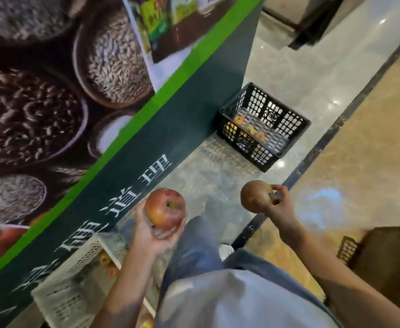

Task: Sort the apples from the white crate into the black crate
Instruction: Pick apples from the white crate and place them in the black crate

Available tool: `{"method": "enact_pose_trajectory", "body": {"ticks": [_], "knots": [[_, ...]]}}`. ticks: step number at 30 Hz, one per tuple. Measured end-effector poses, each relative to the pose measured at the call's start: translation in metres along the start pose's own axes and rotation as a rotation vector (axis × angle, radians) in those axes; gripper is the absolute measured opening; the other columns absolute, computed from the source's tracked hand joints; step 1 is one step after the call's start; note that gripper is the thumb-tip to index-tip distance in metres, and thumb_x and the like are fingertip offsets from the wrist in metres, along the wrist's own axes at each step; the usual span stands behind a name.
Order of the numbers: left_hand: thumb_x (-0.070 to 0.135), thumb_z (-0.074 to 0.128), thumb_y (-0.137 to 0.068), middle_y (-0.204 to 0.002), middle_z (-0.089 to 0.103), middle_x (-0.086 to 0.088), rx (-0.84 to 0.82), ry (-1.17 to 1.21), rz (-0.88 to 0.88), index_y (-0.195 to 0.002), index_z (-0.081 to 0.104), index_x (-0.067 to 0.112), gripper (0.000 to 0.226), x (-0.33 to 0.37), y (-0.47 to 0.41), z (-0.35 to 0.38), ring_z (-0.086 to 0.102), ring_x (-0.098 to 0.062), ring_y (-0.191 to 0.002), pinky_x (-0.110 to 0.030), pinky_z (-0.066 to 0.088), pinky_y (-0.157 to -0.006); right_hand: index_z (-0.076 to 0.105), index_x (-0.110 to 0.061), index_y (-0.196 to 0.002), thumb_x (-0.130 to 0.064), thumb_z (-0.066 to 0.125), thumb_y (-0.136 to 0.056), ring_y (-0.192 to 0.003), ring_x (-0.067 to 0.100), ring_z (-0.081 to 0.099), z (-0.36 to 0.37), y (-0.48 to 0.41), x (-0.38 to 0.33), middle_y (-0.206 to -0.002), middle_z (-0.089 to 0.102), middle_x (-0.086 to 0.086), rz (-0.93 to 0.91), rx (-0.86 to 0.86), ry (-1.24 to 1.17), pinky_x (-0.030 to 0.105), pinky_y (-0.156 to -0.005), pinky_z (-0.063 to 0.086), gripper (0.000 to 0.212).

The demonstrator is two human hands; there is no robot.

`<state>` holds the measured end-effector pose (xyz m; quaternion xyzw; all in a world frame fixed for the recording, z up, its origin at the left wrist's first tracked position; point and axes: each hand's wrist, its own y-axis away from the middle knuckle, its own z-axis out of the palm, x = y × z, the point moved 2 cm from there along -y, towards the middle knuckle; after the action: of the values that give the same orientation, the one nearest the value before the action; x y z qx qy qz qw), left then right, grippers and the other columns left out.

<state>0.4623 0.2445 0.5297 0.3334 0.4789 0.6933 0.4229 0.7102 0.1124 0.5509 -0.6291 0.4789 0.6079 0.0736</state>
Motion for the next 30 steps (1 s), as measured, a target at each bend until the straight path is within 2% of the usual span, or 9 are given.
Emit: {"method": "enact_pose_trajectory", "body": {"ticks": [2, 5, 7, 9, 13, 16, 22, 26, 30], "knots": [[0.059, 0.068, -0.064, -0.101, 0.059, -0.021, 0.094, -0.001, -0.003, -0.098, 0.058, 0.001, 0.068, 0.007, 0.001, 0.016, 0.055, -0.036, -0.101, -0.044, 0.058, -0.049, 0.043, -0.014, -0.109, -0.012, 0.082, -0.068, -0.080, 0.016, 0.048, -0.002, -0.021, -0.007, -0.088, 0.044, -0.004, 0.017, 0.005, 0.004, 0.022, -0.059, 0.047, 0.057], [0.060, 0.070, -0.060, -0.124, 0.055, -0.019, 0.149, 0.007, -0.032, -0.118, 0.057, 0.004, 0.082, 0.034, -0.012, 0.039, 0.054, -0.035, -0.114, -0.043, 0.056, -0.044, 0.042, -0.016, -0.111, -0.012, 0.078, -0.073, -0.082, 0.020, 0.048, 0.007, -0.059, -0.021, -0.089, 0.042, -0.003, 0.085, 0.038, 0.010, 0.037, -0.069, 0.048, 0.053], [0.060, 0.071, -0.058, -0.132, 0.052, -0.017, 0.172, -0.024, -0.029, -0.130, 0.052, 0.007, 0.091, 0.060, -0.029, 0.060, 0.053, -0.033, -0.118, -0.041, 0.055, -0.044, 0.041, -0.016, -0.111, -0.013, 0.078, -0.074, -0.075, 0.017, 0.047, 0.017, -0.085, -0.034, -0.088, 0.043, 0.002, 0.121, 0.082, 0.005, 0.033, -0.064, 0.046, 0.052], [0.060, 0.070, -0.059, -0.131, 0.053, -0.017, 0.188, -0.095, -0.031, -0.132, 0.052, 0.009, 0.090, 0.083, -0.043, 0.091, 0.054, -0.032, -0.117, -0.040, 0.055, -0.046, 0.041, -0.017, -0.110, -0.012, 0.077, -0.074, -0.070, 0.014, 0.046, 0.027, -0.109, -0.048, -0.088, 0.044, 0.004, 0.129, 0.115, -0.029, 0.026, -0.057, 0.042, 0.051], [0.061, 0.064, -0.066, -0.117, 0.060, -0.018, 0.126, -0.260, -0.069, -0.121, 0.058, 0.008, 0.076, 0.122, -0.062, 0.175, 0.059, -0.034, -0.101, -0.041, 0.057, -0.048, 0.043, -0.015, -0.108, -0.012, 0.081, -0.070, -0.071, 0.017, 0.048, 0.042, -0.140, -0.072, -0.085, 0.045, 0.003, 0.146, 0.216, -0.102, 0.027, -0.058, 0.042, 0.054], [0.063, 0.064, -0.064, -0.103, 0.062, -0.019, 0.097, -0.408, -0.125, -0.112, 0.059, 0.008, 0.073, 0.135, -0.074, 0.242, 0.061, -0.032, -0.090, -0.041, 0.058, -0.051, 0.044, -0.017, -0.110, -0.027, 0.081, -0.056, -0.078, 0.023, 0.052, 0.039, -0.153, -0.081, -0.089, 0.049, 0.004, 0.199, 0.267, -0.175, 0.030, -0.063, 0.042, 0.066], [0.063, 0.063, -0.068, -0.116, 0.057, -0.020, 0.089, -0.601, -0.159, -0.125, 0.054, 0.011, 0.078, 0.130, -0.106, 0.350, 0.059, -0.033, -0.095, -0.041, 0.057, -0.048, 0.044, -0.020, -0.110, -0.041, 0.078, -0.042, -0.098, 0.039, 0.055, 0.024, -0.172, -0.085, -0.108, 0.050, 0.019, 0.321, 0.432, -0.274, 0.052, -0.086, 0.048, 0.079], [0.061, 0.065, -0.068, -0.118, 0.056, -0.024, 0.143, -0.645, -0.200, -0.125, 0.052, 0.006, 0.081, 0.118, -0.130, 0.395, 0.059, -0.035, -0.103, -0.042, 0.057, -0.048, 0.043, -0.021, -0.109, -0.028, 0.081, -0.051, -0.103, 0.040, 0.054, 0.005, -0.204, -0.081, -0.112, 0.049, 0.018, 0.373, 0.488, -0.341, 0.056, -0.091, 0.047, 0.070], [0.061, 0.062, -0.068, -0.110, 0.060, -0.021, 0.193, -0.711, -0.226, -0.122, 0.057, 0.007, 0.077, 0.106, -0.154, 0.435, 0.059, -0.033, -0.097, -0.039, 0.057, -0.047, 0.043, -0.023, -0.110, -0.020, 0.085, -0.063, -0.101, 0.036, 0.055, -0.019, -0.255, -0.080, -0.112, 0.051, 0.017, 0.406, 0.524, -0.345, 0.051, -0.088, 0.047, 0.063]]}}
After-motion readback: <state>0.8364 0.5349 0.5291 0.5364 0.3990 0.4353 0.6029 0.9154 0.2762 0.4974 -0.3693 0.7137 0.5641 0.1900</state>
